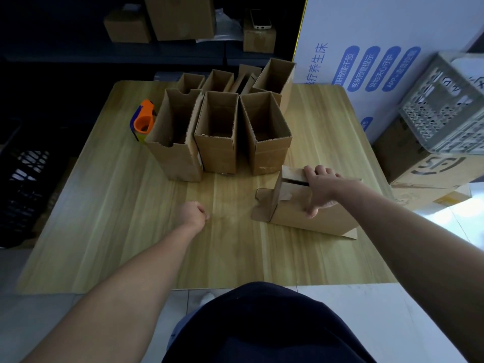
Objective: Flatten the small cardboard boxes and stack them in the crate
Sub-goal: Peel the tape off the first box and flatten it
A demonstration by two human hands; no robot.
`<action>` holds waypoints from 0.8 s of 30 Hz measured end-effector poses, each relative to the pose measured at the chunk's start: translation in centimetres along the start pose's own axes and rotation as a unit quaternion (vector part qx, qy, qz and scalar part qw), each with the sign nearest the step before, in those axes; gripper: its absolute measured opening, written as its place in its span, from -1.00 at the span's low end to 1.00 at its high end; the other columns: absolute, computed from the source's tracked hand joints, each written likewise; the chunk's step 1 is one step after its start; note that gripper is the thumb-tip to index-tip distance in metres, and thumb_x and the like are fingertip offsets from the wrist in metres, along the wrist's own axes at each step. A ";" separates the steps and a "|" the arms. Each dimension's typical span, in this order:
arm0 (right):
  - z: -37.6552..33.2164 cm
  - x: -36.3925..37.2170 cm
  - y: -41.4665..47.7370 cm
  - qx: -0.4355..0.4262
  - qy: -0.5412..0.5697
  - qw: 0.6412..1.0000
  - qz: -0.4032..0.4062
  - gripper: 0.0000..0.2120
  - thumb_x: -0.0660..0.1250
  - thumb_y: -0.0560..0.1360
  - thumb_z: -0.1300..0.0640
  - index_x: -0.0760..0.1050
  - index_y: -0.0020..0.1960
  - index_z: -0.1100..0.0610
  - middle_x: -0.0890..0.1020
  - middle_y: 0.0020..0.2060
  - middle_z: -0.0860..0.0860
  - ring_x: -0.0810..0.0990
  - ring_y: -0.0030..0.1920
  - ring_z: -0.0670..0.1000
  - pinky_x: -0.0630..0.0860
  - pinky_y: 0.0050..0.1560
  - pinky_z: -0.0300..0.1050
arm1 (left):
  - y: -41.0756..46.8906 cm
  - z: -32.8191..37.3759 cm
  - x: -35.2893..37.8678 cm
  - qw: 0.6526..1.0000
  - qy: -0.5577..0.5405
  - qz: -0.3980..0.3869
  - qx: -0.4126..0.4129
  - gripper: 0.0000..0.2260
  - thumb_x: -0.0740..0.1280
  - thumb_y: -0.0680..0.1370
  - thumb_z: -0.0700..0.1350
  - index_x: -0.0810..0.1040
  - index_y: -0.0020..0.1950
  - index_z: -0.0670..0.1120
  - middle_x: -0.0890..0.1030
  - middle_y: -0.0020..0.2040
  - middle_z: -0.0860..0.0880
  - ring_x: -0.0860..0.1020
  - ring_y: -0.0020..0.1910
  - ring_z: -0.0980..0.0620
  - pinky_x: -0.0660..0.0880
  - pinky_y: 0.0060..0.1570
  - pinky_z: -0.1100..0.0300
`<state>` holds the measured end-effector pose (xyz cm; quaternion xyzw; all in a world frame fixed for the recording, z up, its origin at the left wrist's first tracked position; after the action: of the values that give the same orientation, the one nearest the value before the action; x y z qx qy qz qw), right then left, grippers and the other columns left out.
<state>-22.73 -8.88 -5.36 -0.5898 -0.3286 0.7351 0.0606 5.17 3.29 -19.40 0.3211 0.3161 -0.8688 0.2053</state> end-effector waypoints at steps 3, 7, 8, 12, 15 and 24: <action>0.1 0.1 0.0 -0.001 0.006 1.000 0.001 0.14 0.58 0.18 -0.10 -0.07 0.51 0.02 0.25 0.36 0.10 0.24 0.37 0.17 0.27 0.32 0.13 | 0.2 0.3 -0.4 0.999 0.043 0.022 -0.004 -0.91 0.41 0.48 -0.26 0.62 -0.23 -0.15 0.64 0.01 -0.14 0.59 -0.04 -0.07 0.53 0.04 0.11; 0.0 0.2 0.1 0.001 0.007 1.000 0.001 0.14 0.58 0.17 -0.10 -0.07 0.51 0.02 0.25 0.35 0.10 0.24 0.36 0.17 0.27 0.32 0.14 | 0.5 0.8 -0.9 0.998 0.059 0.017 -0.012 -0.92 0.48 0.42 -0.20 0.64 -0.27 -0.12 0.61 0.02 -0.10 0.59 -0.06 -0.05 0.50 -0.04 0.17; 0.0 0.3 0.2 0.002 0.008 1.000 0.002 0.14 0.59 0.17 -0.09 -0.07 0.51 0.02 0.25 0.35 0.10 0.24 0.36 0.17 0.27 0.33 0.14 | 0.5 0.9 -0.9 0.998 0.059 0.013 -0.011 -0.86 0.47 0.43 -0.21 0.60 -0.31 -0.08 0.63 -0.07 -0.07 0.58 -0.09 -0.03 0.49 -0.10 0.17; 0.0 0.4 0.3 0.004 0.011 1.000 0.002 0.14 0.59 0.17 -0.09 -0.08 0.51 0.01 0.24 0.36 0.10 0.23 0.37 0.18 0.26 0.33 0.15 | 0.7 1.3 -0.9 0.999 0.042 0.029 -0.001 -0.75 0.34 0.46 -0.35 0.45 -0.32 -0.05 0.61 -0.17 -0.07 0.58 -0.11 -0.05 0.51 -0.17 0.11; 0.1 0.4 0.4 0.003 0.012 1.000 0.003 0.13 0.59 0.18 -0.08 -0.07 0.51 0.02 0.24 0.36 0.10 0.23 0.37 0.18 0.25 0.34 0.15 | 1.0 1.6 -0.8 0.999 0.028 0.014 0.015 -0.83 0.30 0.52 -0.32 0.61 -0.18 -0.11 0.64 -0.02 -0.09 0.58 0.06 -0.08 0.48 0.00 0.15; 0.3 0.2 0.8 0.000 0.013 1.000 -0.007 0.15 0.59 0.18 -0.09 -0.08 0.52 0.04 0.22 0.38 0.11 0.21 0.39 0.18 0.24 0.35 0.15 | 1.6 2.2 -1.8 1.000 0.021 0.019 0.014 -0.86 0.43 0.47 -0.25 0.51 -0.04 -0.13 0.59 0.04 -0.12 0.57 0.03 -0.10 0.52 0.03 0.08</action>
<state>-22.82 -9.49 -5.94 -0.5972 -0.3317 0.7268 0.0707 6.35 0.93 -17.48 0.3476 0.3020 -0.8623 0.2106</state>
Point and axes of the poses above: each hand's wrist, its own y-axis towards the middle knuckle, its own x-axis out of the palm, z = x × y, the point moved 2 cm from there along y, towards the middle knuckle
